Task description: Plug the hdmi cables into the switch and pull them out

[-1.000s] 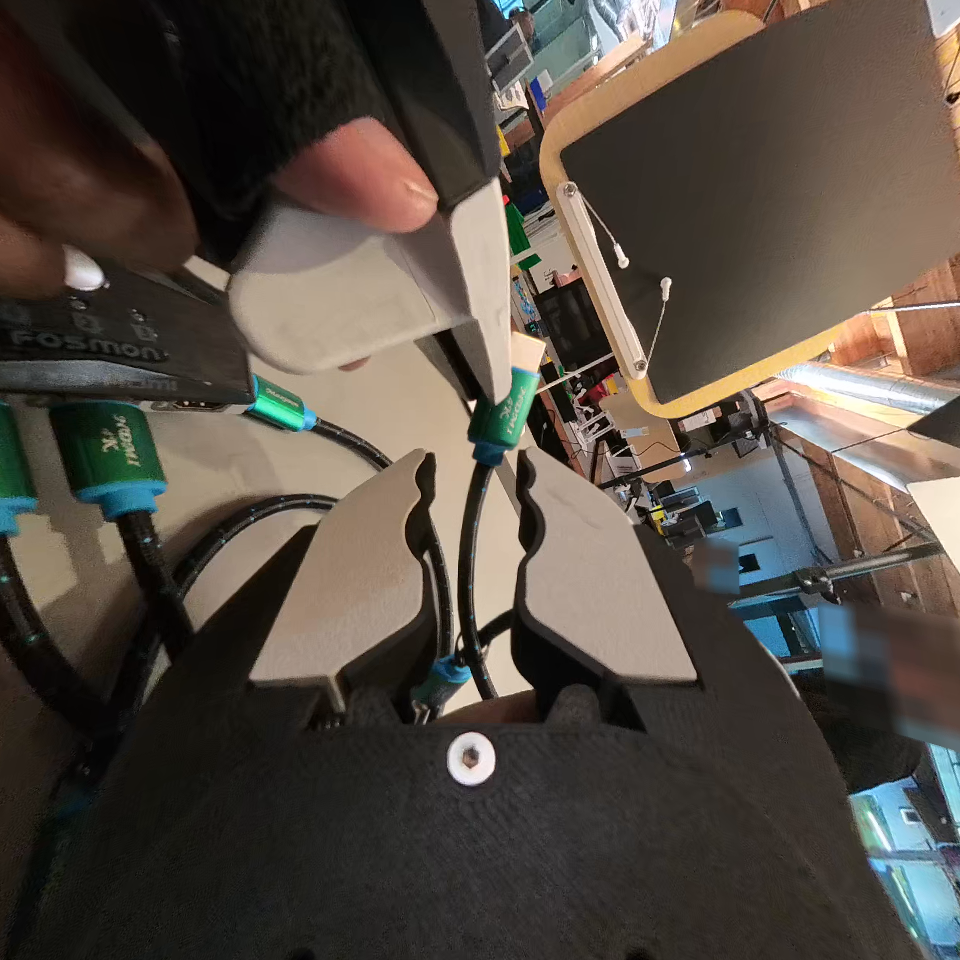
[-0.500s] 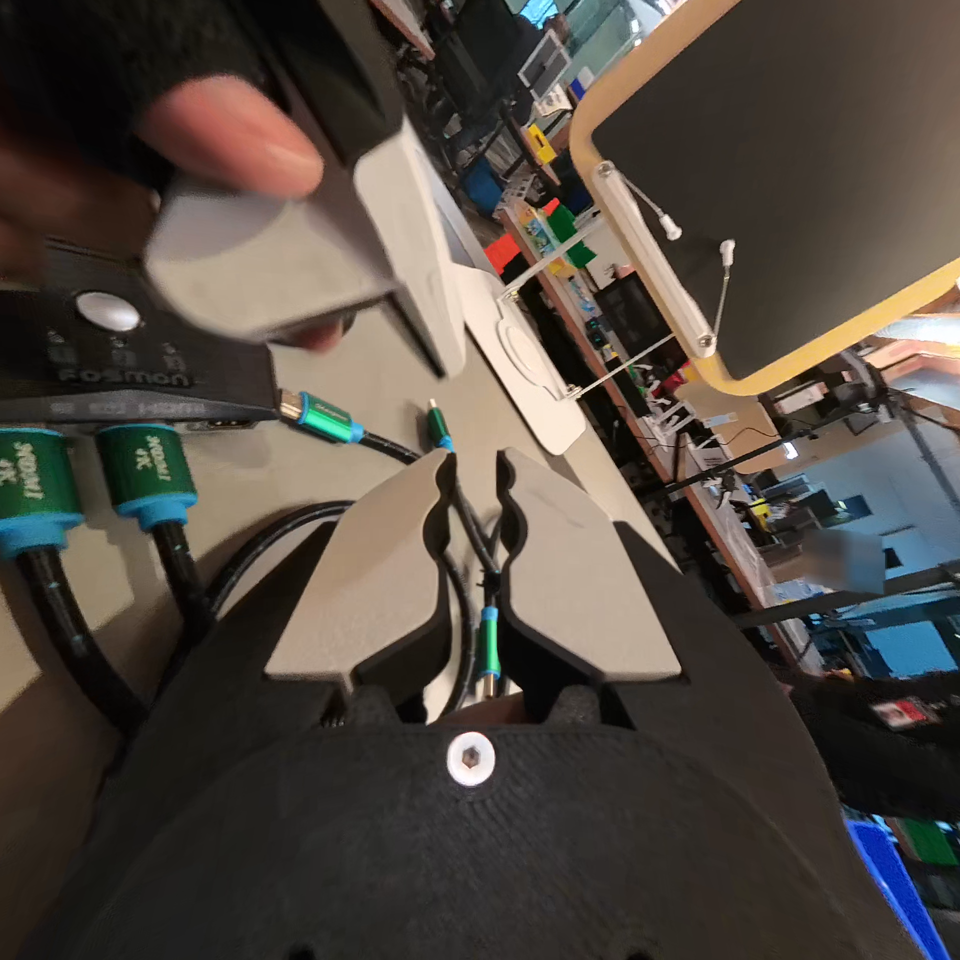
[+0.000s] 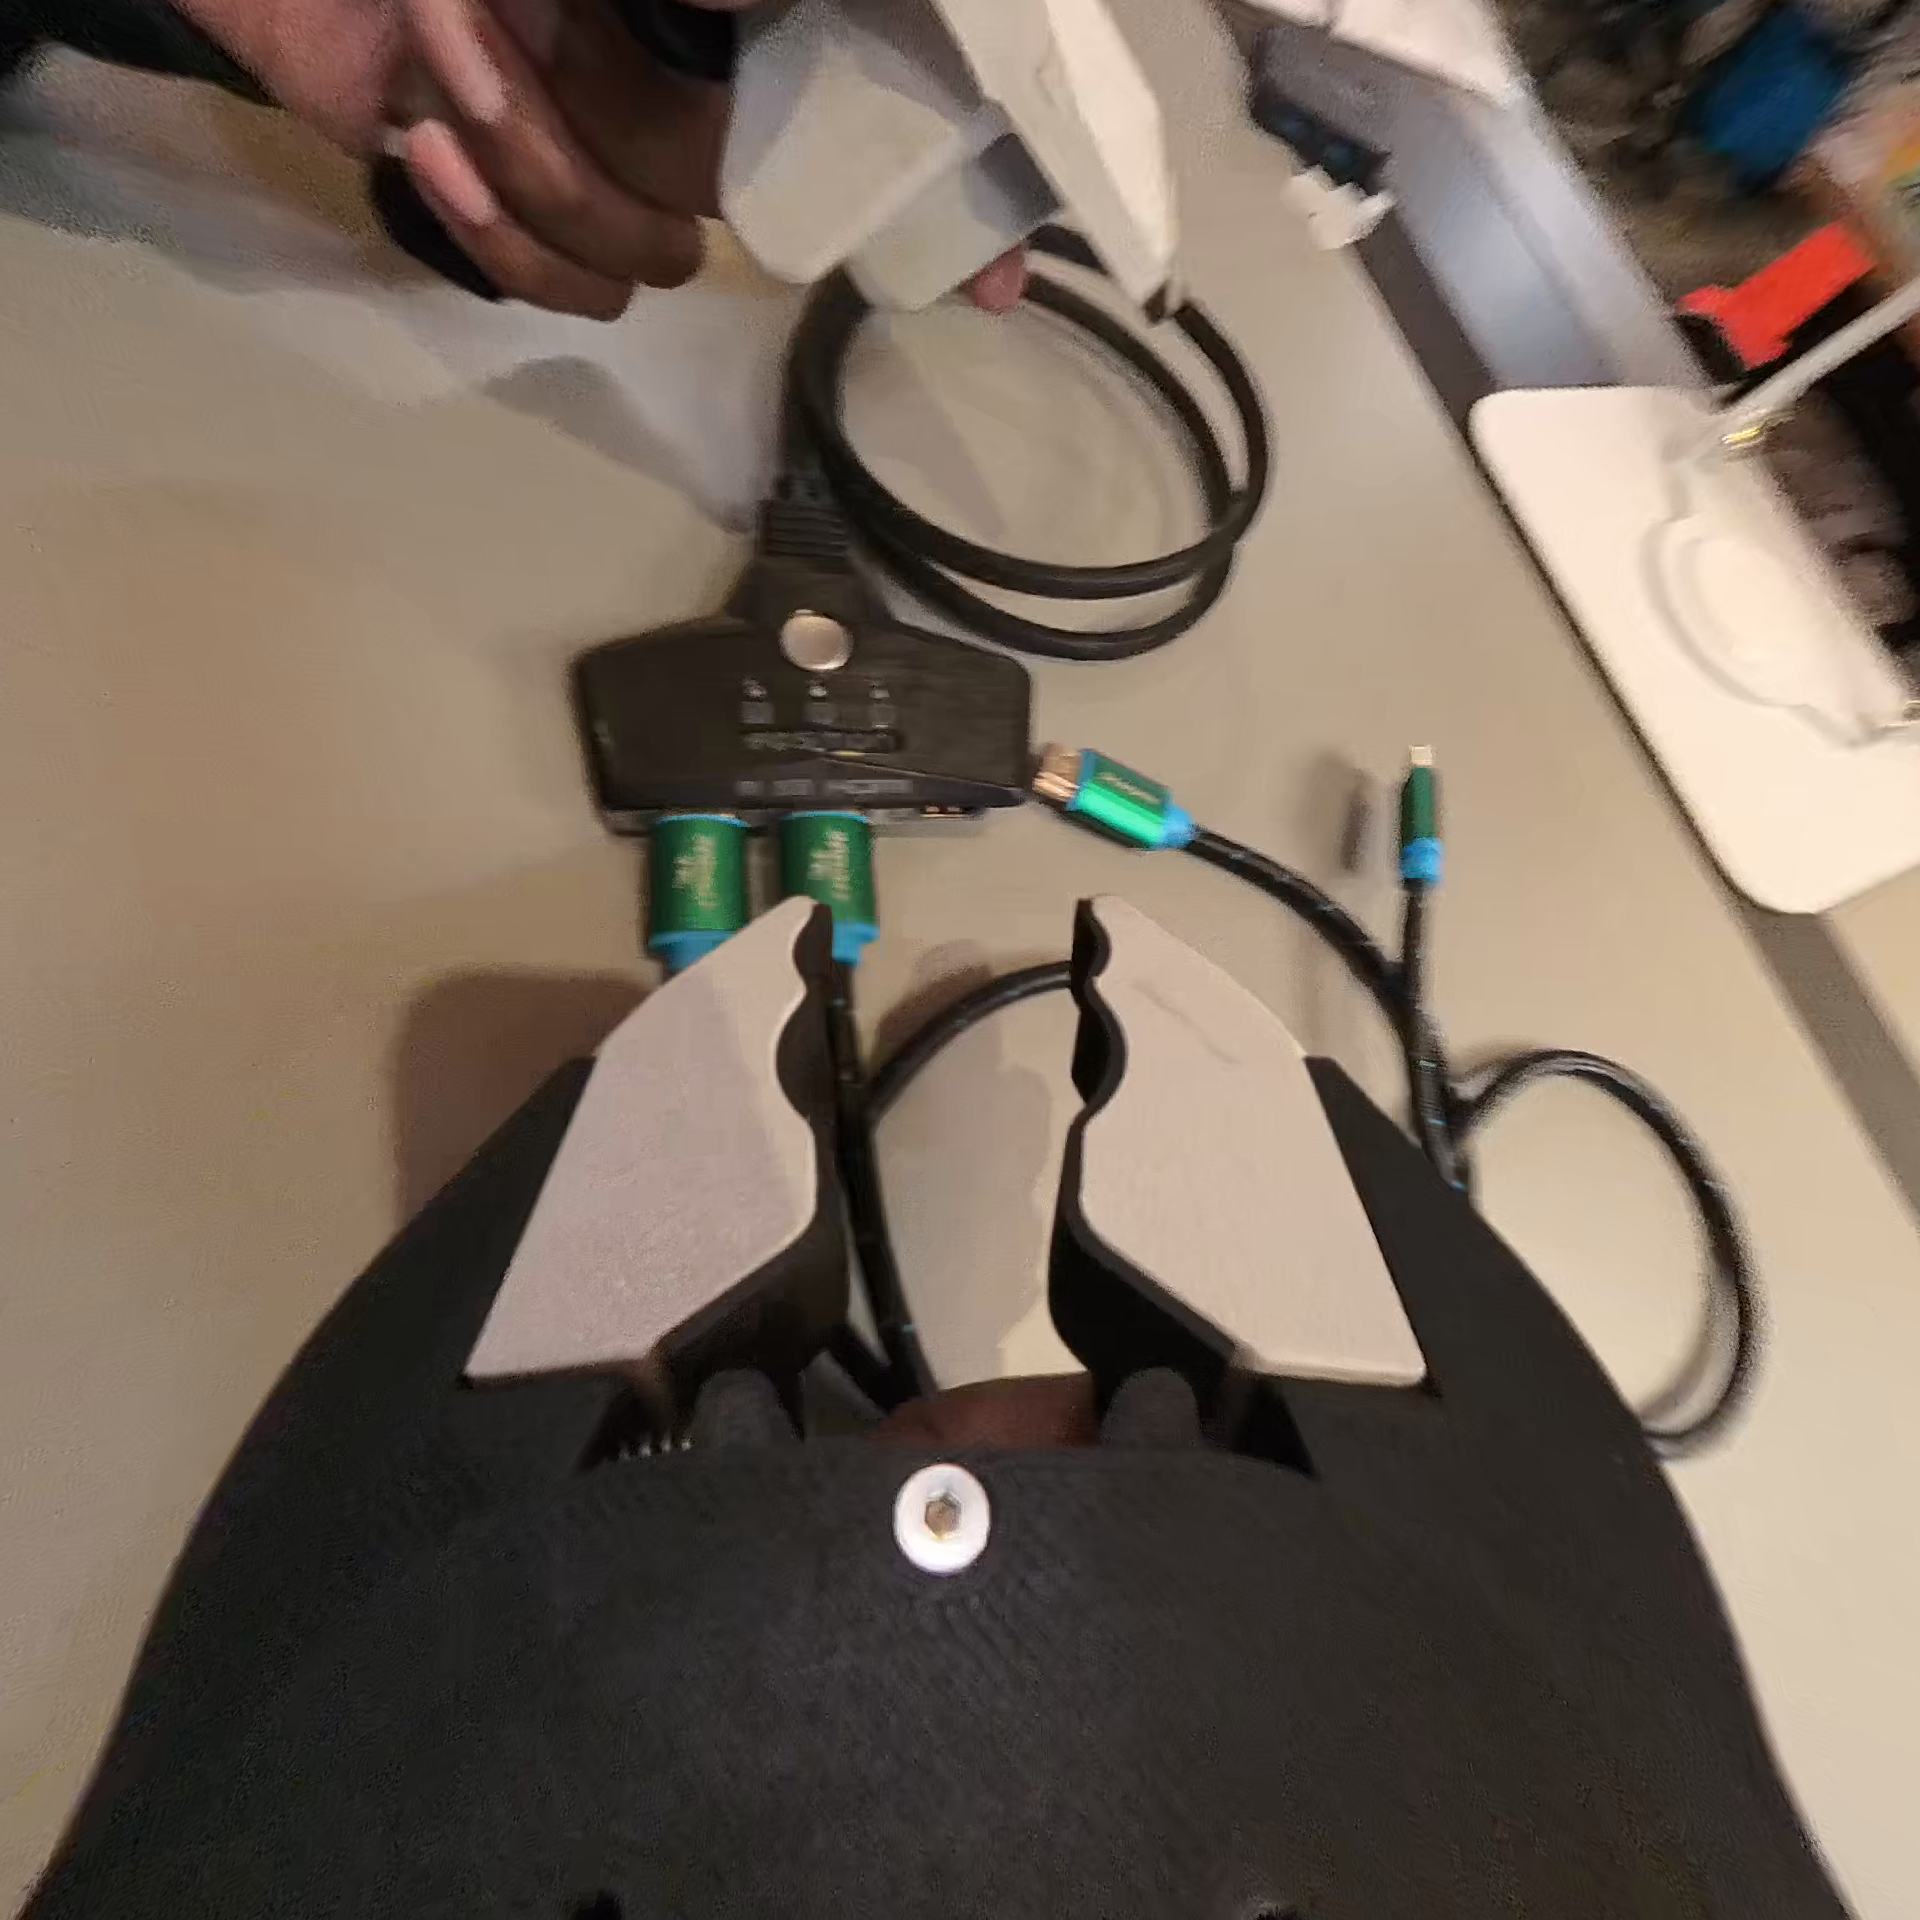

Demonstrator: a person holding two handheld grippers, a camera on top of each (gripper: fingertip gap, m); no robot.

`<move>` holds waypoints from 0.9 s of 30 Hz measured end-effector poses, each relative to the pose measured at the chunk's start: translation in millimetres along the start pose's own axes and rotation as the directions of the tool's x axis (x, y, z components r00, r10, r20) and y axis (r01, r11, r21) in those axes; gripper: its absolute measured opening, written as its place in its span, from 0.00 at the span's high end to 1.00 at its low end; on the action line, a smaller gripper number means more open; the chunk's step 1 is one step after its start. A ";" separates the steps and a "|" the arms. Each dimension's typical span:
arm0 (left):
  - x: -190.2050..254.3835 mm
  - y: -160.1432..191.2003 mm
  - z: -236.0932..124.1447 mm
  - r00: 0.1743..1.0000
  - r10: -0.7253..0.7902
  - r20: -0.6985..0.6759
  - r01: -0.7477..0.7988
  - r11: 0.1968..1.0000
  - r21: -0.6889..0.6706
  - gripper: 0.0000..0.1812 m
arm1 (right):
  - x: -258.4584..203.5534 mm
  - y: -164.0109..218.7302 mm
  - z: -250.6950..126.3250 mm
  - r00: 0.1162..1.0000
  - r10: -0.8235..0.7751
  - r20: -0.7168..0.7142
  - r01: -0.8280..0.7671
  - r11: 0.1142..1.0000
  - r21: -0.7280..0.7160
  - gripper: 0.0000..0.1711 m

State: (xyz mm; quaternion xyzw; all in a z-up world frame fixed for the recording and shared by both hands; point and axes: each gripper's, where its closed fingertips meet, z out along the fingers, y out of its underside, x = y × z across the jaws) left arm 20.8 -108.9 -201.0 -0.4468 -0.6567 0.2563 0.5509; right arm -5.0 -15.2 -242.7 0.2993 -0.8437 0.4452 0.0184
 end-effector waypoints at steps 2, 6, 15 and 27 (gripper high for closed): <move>-2.7 1.0 -4.4 1.000 -0.004 0.003 0.004 1.000 0.012 0.83 | -14.0 -0.9 1.3 0.995 0.033 0.093 -0.031 0.999 -0.025 0.69; 0.4 1.7 -9.3 1.000 -0.015 -0.015 0.015 1.000 0.025 0.83 | -32.1 3.9 8.7 0.980 0.049 0.193 -0.028 0.994 -0.108 0.63; 16.9 12.3 -16.3 0.992 -0.078 -0.100 0.079 0.997 0.016 0.83 | -46.3 16.2 27.6 0.960 0.079 0.269 0.000 0.960 -0.280 0.70; 9.0 42.0 -14.6 0.925 -0.362 -0.112 0.349 0.929 -0.119 0.81 | -26.1 4.3 23.9 0.953 0.250 0.170 -0.231 0.965 -0.125 0.71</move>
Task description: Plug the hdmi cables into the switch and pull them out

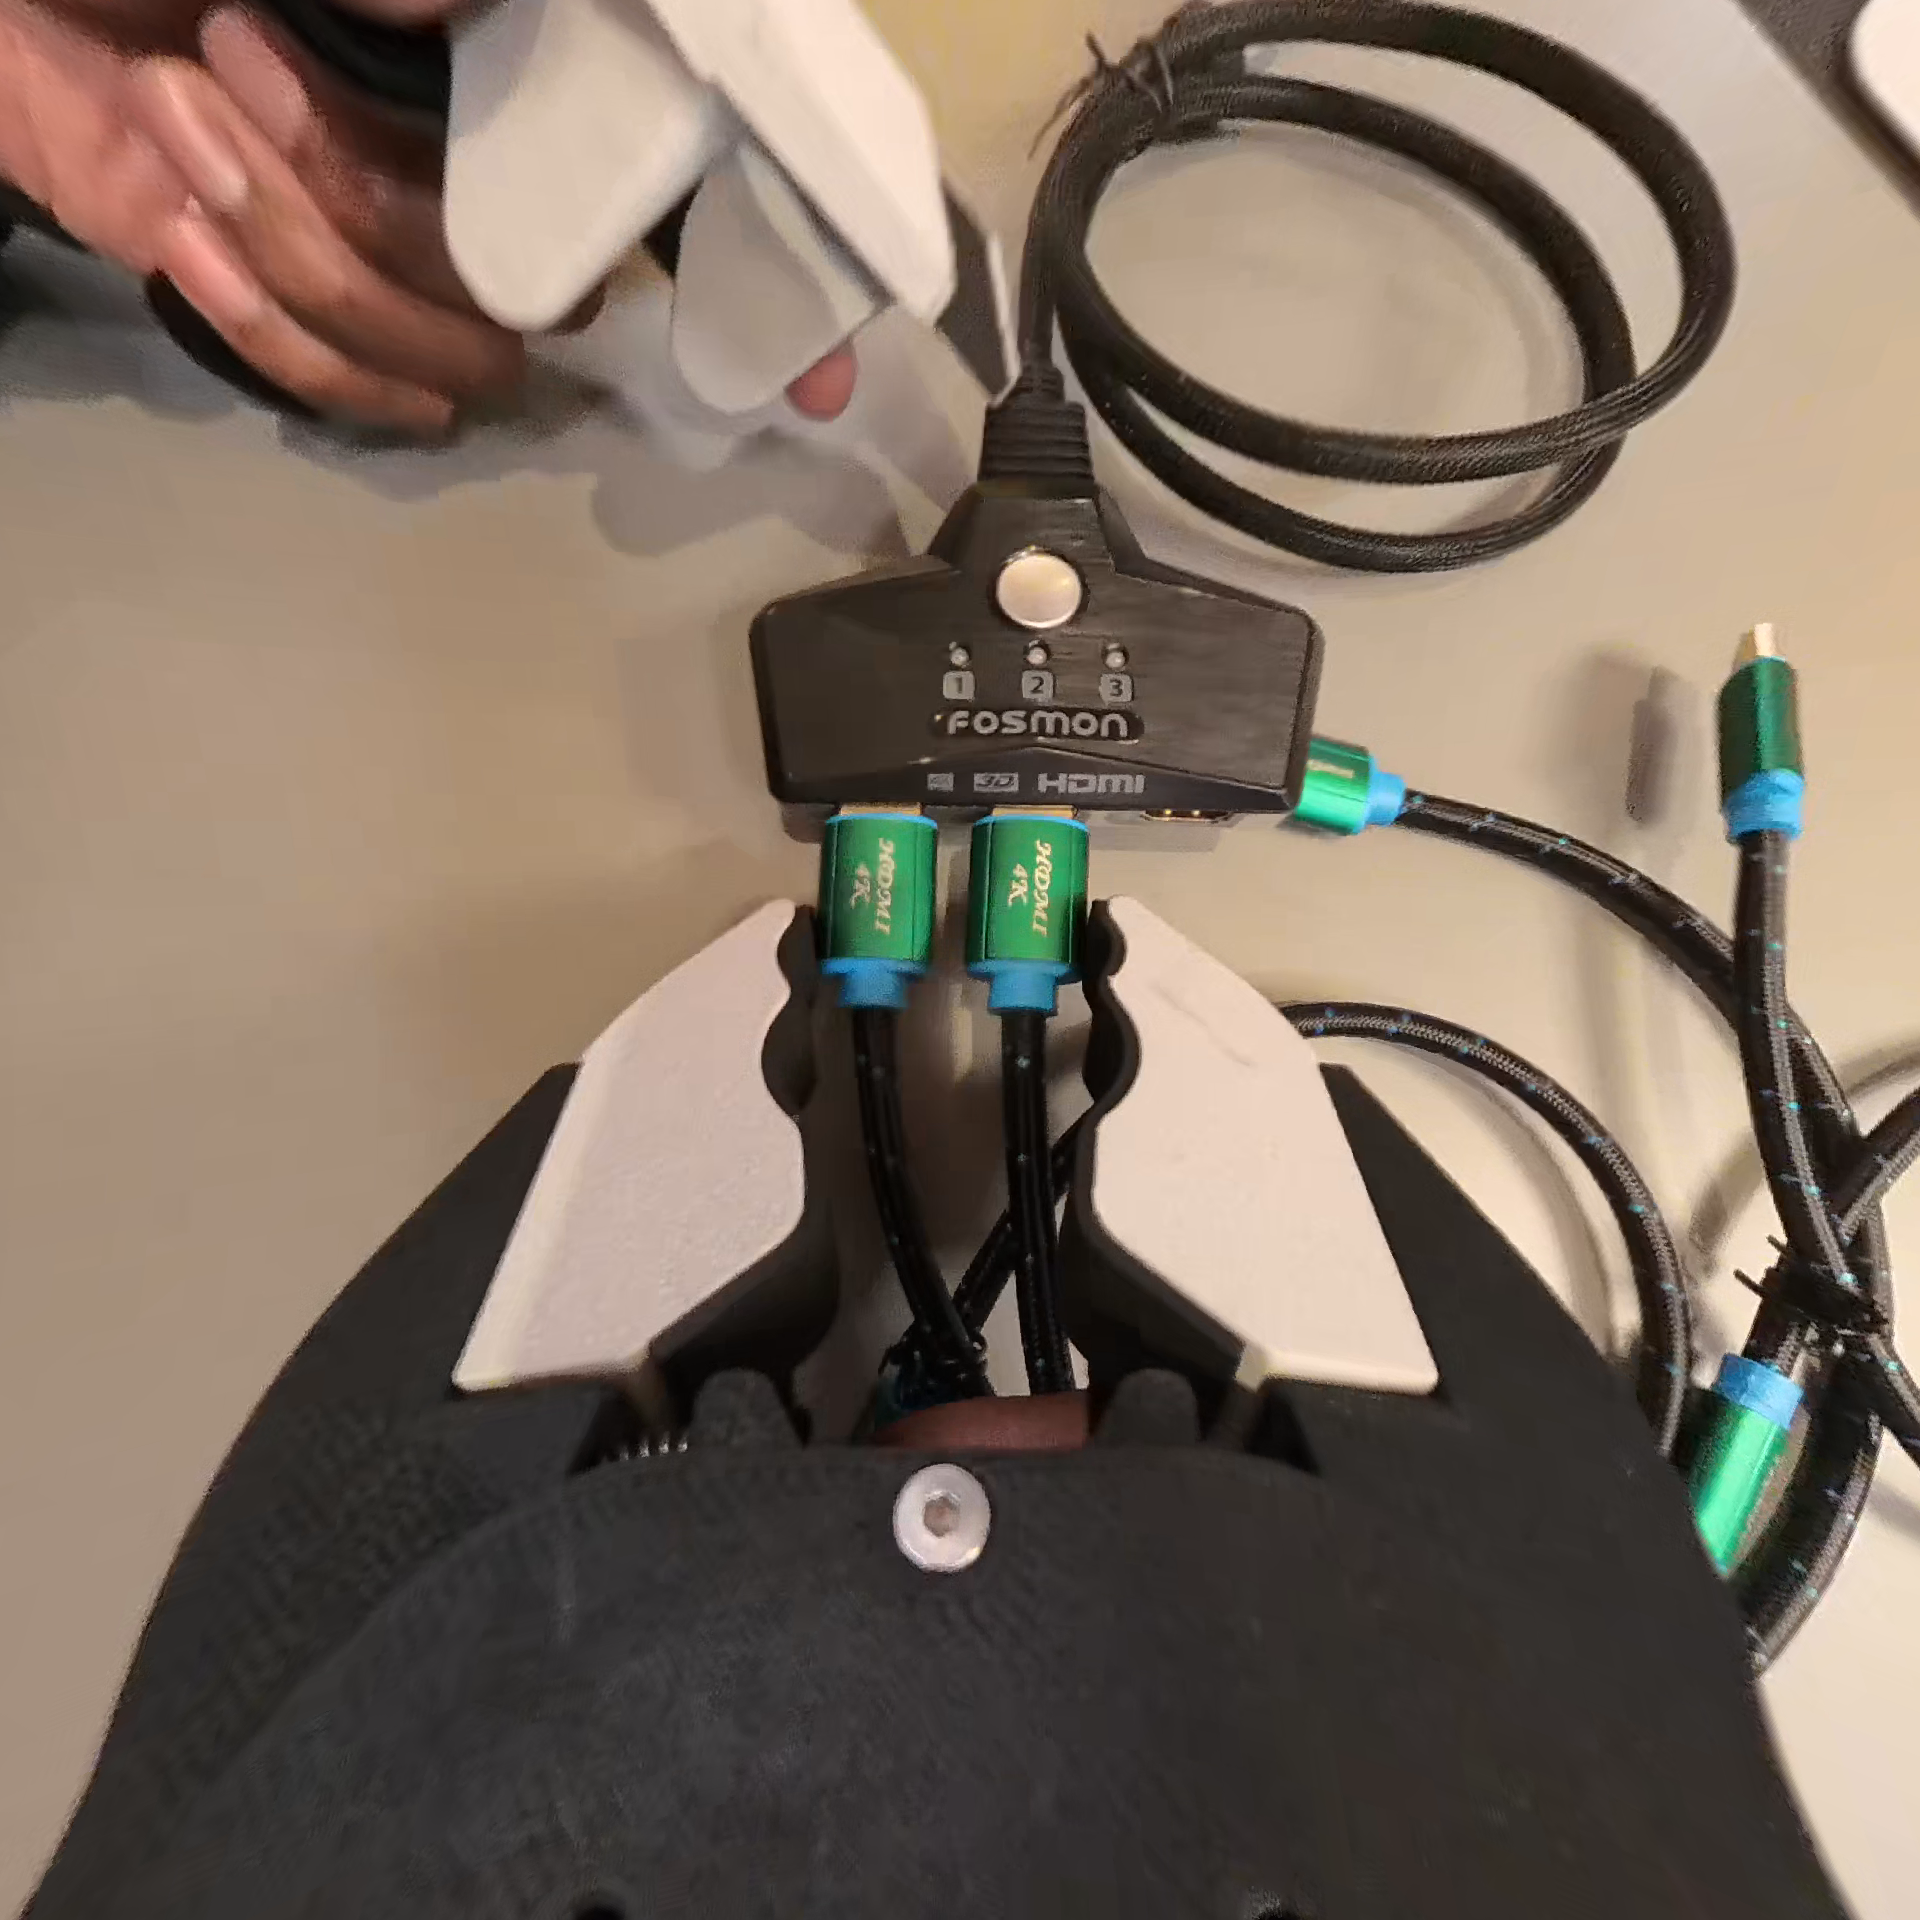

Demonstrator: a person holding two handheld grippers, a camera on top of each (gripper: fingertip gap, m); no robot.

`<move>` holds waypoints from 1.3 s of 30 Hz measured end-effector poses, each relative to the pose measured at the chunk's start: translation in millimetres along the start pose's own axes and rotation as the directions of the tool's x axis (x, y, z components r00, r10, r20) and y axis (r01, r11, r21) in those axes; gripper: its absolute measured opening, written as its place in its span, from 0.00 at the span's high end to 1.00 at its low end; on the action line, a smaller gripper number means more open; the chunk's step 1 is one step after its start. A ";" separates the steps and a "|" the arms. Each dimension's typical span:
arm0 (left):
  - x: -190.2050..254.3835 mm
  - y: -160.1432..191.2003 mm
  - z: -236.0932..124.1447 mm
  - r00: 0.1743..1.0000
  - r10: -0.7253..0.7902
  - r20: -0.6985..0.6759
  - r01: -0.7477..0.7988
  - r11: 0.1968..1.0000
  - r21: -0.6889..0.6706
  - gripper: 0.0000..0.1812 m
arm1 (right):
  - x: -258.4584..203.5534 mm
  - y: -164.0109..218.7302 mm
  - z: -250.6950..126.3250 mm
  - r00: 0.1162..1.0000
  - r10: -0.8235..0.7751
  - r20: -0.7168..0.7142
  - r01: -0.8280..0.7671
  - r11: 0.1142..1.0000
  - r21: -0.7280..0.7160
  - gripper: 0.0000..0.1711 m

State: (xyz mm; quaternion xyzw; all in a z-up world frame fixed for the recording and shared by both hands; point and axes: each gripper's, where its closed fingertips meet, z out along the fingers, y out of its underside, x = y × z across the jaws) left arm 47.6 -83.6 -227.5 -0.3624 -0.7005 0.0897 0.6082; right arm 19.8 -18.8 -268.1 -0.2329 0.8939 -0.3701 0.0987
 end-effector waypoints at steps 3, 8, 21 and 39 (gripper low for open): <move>-5.6 7.0 3.2 0.997 -0.072 0.009 0.073 0.997 -0.029 0.78 | 5.0 -3.5 -6.8 1.000 0.022 -0.009 -0.022 0.998 0.051 0.71; 0.7 12.3 12.4 0.986 -0.162 -0.044 0.160 0.986 -0.040 0.69 | 6.8 -11.2 -15.8 1.000 0.015 -0.026 -0.012 0.994 0.108 0.71; 21.5 13.8 23.0 0.966 -0.175 -0.190 0.177 0.984 -0.008 0.85 | -22.8 -32.3 -17.8 0.997 -0.052 0.054 0.038 0.973 0.227 0.73; 15.3 14.6 18.2 0.984 -0.106 -0.142 0.104 0.994 -0.020 0.85 | 157.7 -9.4 14.7 0.931 0.319 -0.179 -0.338 0.937 -0.088 0.71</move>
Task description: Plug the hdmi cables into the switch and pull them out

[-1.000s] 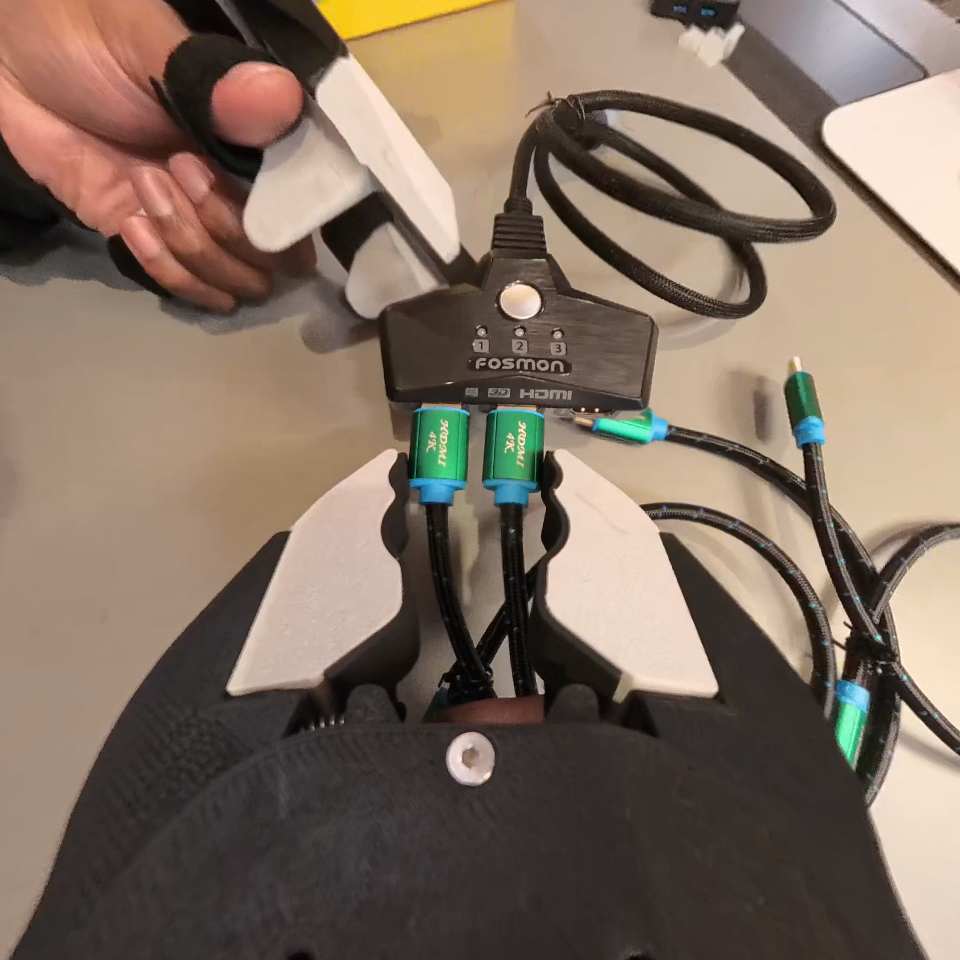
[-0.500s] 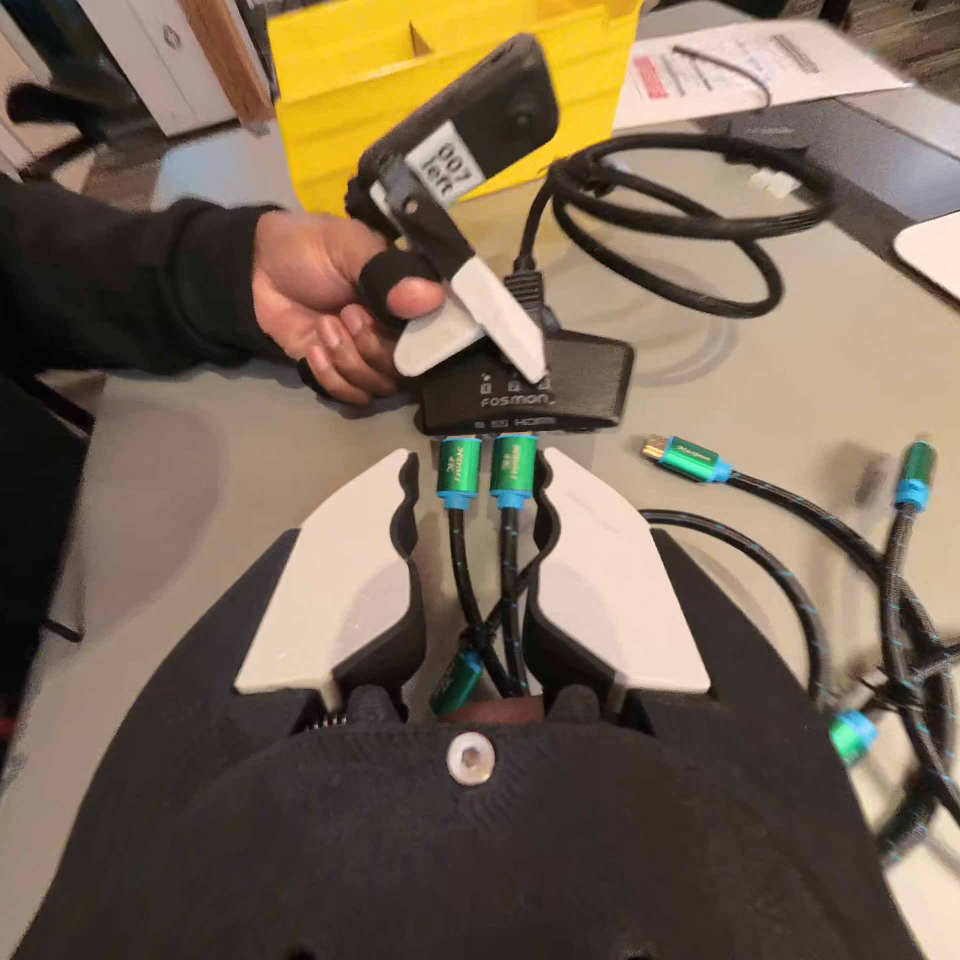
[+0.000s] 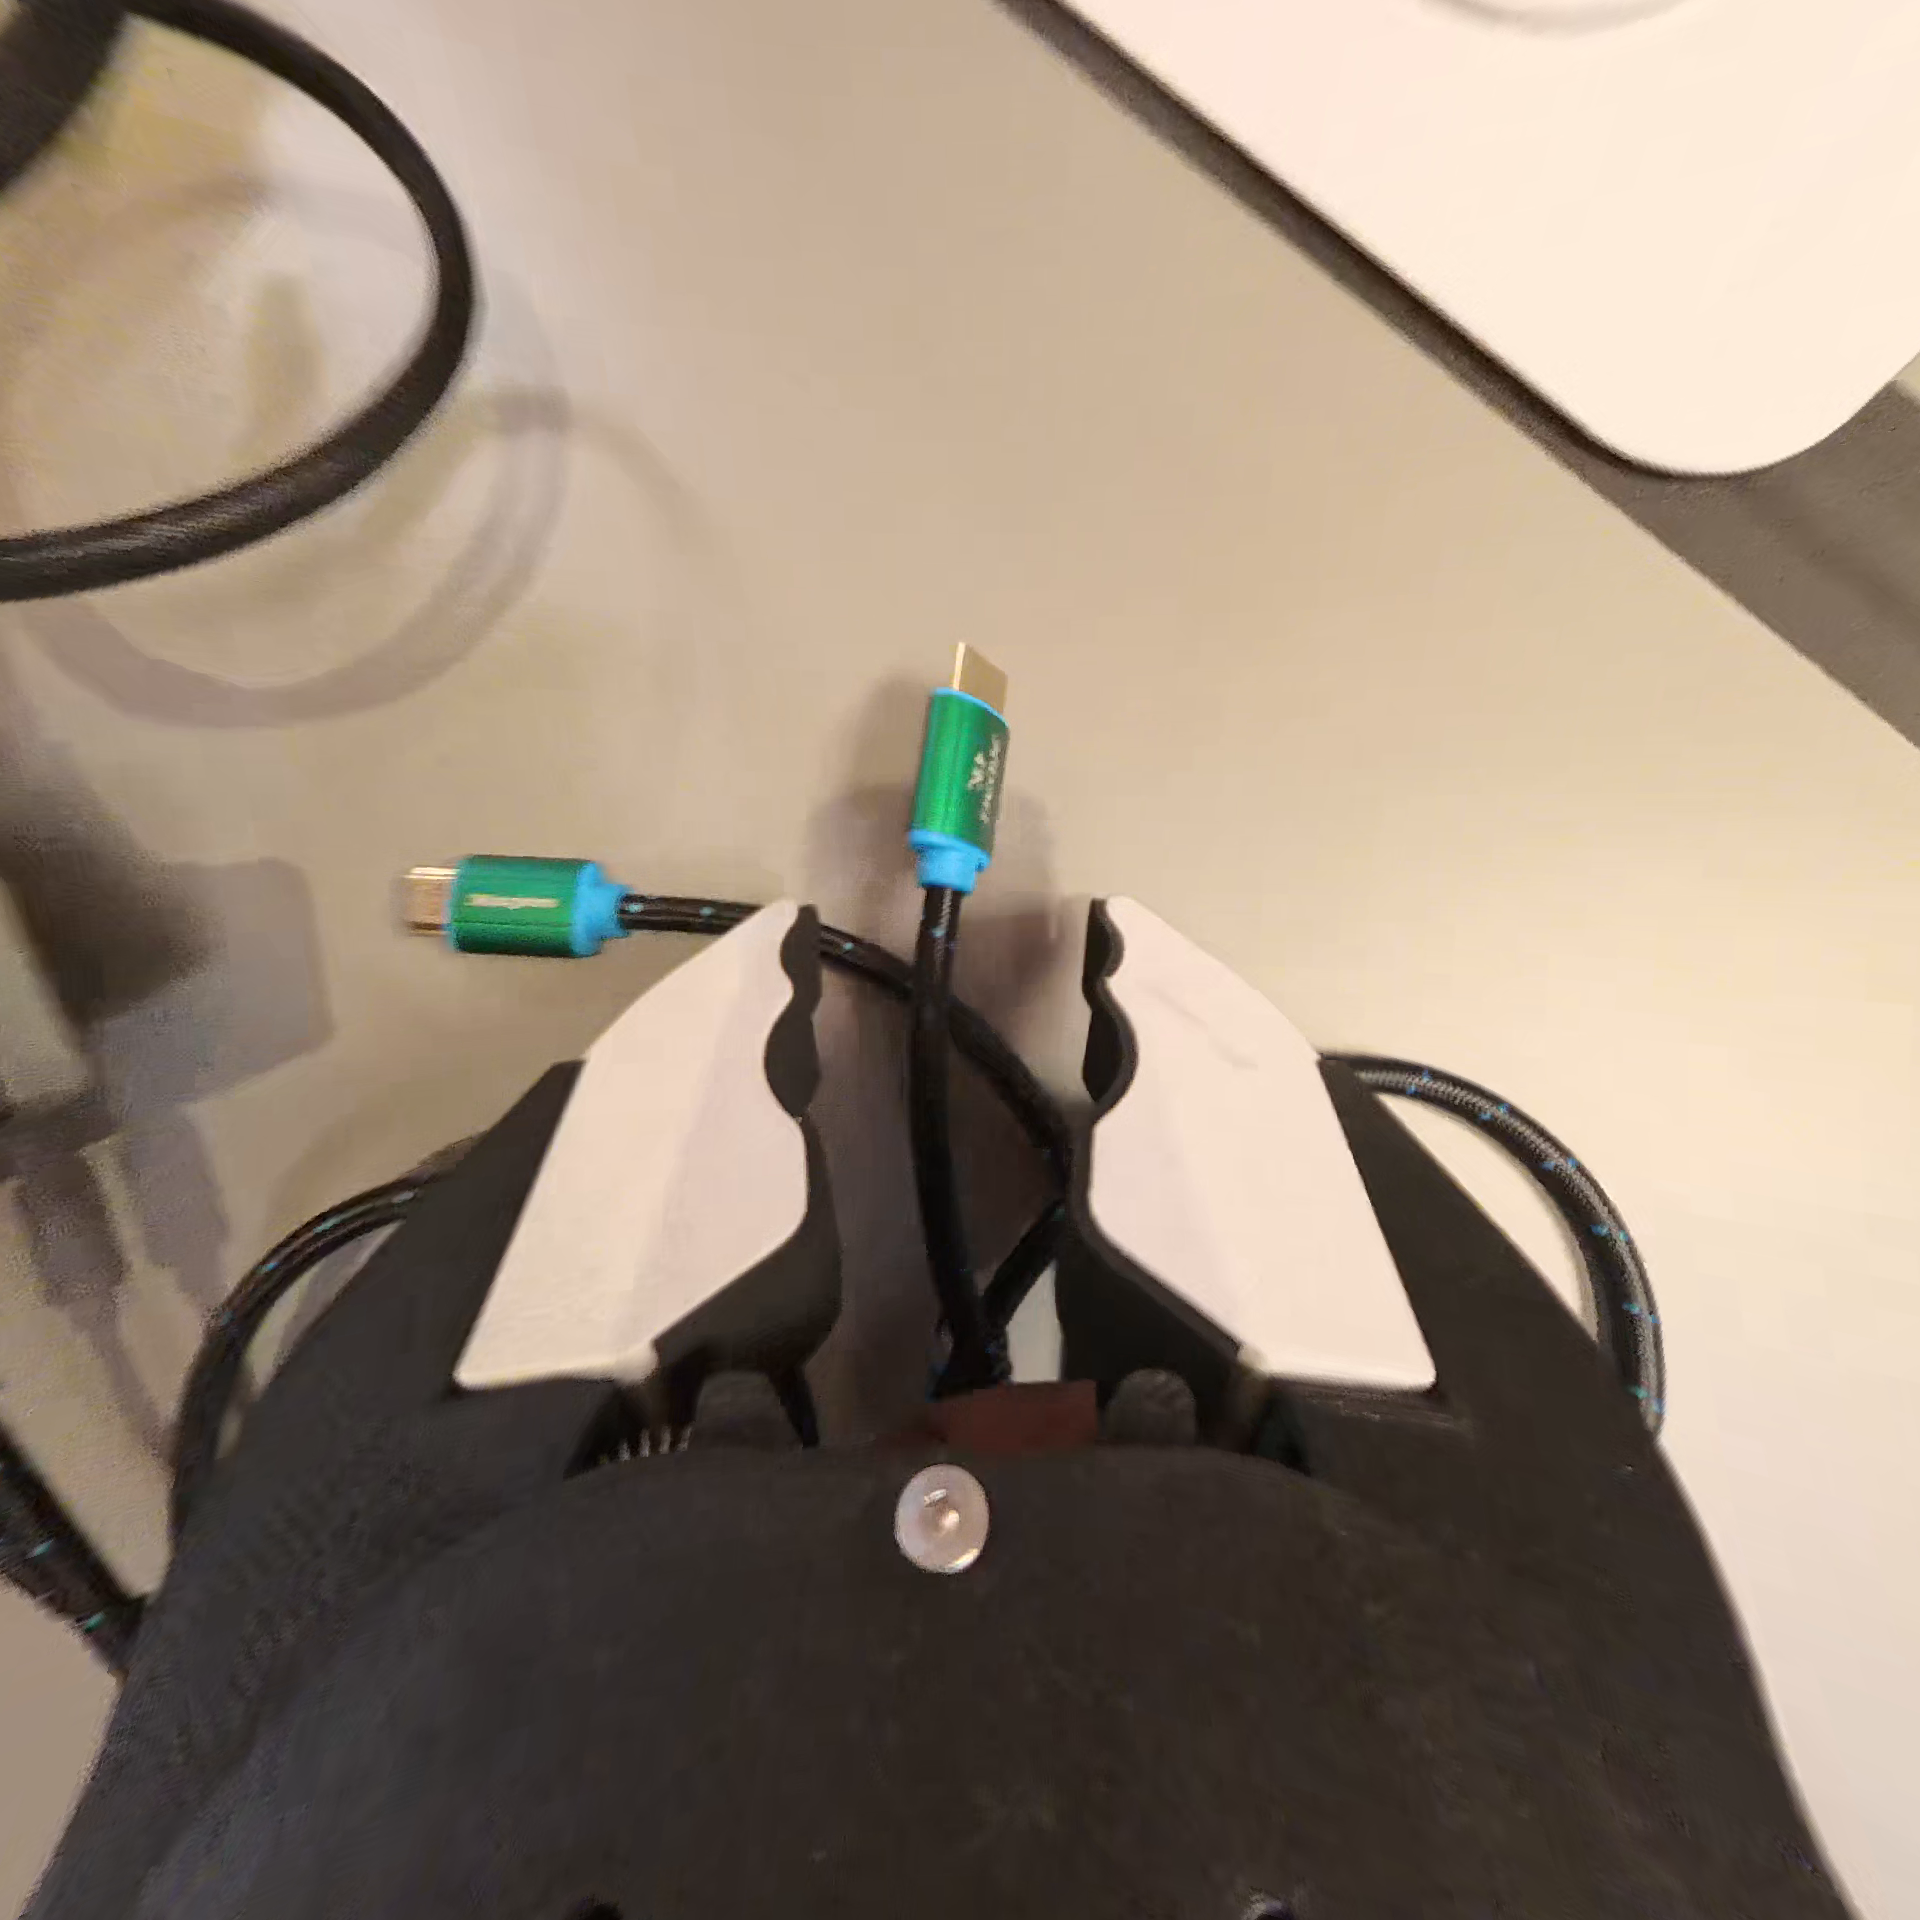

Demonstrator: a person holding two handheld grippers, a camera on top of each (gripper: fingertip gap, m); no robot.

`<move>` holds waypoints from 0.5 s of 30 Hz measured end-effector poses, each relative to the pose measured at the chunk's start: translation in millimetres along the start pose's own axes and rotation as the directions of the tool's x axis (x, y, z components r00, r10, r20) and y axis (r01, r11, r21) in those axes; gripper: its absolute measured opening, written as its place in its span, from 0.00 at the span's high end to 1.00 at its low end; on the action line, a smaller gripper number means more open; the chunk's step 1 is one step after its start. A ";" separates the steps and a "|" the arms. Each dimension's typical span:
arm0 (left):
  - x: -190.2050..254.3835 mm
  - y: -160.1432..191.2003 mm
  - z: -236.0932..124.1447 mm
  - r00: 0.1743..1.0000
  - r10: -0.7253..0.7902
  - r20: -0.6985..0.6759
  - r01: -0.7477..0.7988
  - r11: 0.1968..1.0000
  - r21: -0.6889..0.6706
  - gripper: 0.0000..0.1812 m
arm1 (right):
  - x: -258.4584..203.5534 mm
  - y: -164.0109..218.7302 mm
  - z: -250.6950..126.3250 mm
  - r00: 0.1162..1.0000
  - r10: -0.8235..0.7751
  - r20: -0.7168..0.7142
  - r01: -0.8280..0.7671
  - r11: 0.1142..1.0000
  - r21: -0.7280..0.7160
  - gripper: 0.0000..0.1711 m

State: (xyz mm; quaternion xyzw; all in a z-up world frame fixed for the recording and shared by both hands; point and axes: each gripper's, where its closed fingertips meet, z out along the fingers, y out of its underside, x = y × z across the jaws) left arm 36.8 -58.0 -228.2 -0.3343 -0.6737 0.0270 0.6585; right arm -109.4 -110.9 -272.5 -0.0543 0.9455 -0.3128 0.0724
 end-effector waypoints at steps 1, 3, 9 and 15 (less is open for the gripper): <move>-0.1 -0.2 -0.4 1.000 0.001 0.000 -0.001 1.000 0.000 0.85 | 4.2 1.8 6.1 1.000 -0.014 -0.021 0.013 0.999 -0.035 0.73; 0.3 -0.4 -1.2 1.000 0.004 -0.004 -0.004 1.000 -0.002 0.85 | 11.4 1.9 11.9 0.994 -0.075 -0.082 0.069 0.995 -0.076 0.81; -2.5 -3.8 -4.4 1.000 0.002 0.006 -0.002 1.000 0.008 0.85 | -0.1 -2.8 15.5 0.946 -0.290 -0.148 0.291 0.957 -0.012 0.95; -4.7 -8.8 -8.5 1.000 0.004 0.016 -0.004 1.000 0.028 0.85 | -10.7 -8.5 -10.8 0.855 -0.432 -0.287 0.472 0.877 0.085 0.97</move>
